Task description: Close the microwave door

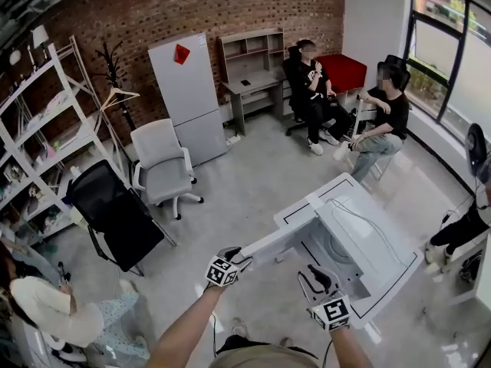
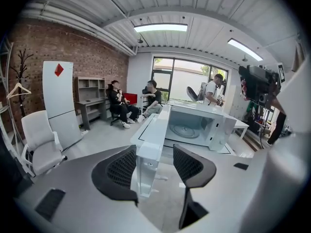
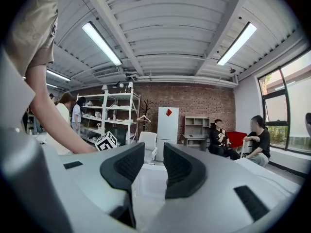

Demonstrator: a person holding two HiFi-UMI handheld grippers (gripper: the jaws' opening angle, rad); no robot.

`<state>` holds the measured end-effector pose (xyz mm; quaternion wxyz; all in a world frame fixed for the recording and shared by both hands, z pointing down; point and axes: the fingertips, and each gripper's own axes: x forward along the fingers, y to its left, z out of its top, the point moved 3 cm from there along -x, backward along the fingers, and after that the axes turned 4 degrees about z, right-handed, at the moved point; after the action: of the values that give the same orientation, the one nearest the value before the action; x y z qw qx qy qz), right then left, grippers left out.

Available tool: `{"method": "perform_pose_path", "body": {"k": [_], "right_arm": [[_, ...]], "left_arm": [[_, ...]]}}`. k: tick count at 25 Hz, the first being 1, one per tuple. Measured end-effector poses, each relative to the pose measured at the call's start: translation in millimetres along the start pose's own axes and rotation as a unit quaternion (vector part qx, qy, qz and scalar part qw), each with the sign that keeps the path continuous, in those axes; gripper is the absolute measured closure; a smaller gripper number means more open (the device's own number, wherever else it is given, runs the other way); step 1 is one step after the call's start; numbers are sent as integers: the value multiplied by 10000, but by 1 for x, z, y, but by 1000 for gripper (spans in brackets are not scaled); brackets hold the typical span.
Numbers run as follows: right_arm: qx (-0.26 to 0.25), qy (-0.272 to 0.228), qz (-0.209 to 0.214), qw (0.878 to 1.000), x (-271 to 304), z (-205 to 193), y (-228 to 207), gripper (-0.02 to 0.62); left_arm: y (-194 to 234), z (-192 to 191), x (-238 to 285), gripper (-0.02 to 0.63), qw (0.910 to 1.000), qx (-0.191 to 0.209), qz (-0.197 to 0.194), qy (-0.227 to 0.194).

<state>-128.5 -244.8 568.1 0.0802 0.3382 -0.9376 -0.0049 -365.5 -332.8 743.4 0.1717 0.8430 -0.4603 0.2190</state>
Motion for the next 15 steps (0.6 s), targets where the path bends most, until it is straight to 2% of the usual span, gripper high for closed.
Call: {"method": "perform_pose_path", "body": {"k": [8, 15], "right_arm": [[75, 58, -86, 9999, -9, -12, -4, 469], [116, 93, -113, 9998, -28, -20, -10, 469]], "left_arm": [[-16, -8, 2, 376, 9999, 72, -91, 83], [-57, -20, -9, 377, 9989, 274, -346, 150]]}}
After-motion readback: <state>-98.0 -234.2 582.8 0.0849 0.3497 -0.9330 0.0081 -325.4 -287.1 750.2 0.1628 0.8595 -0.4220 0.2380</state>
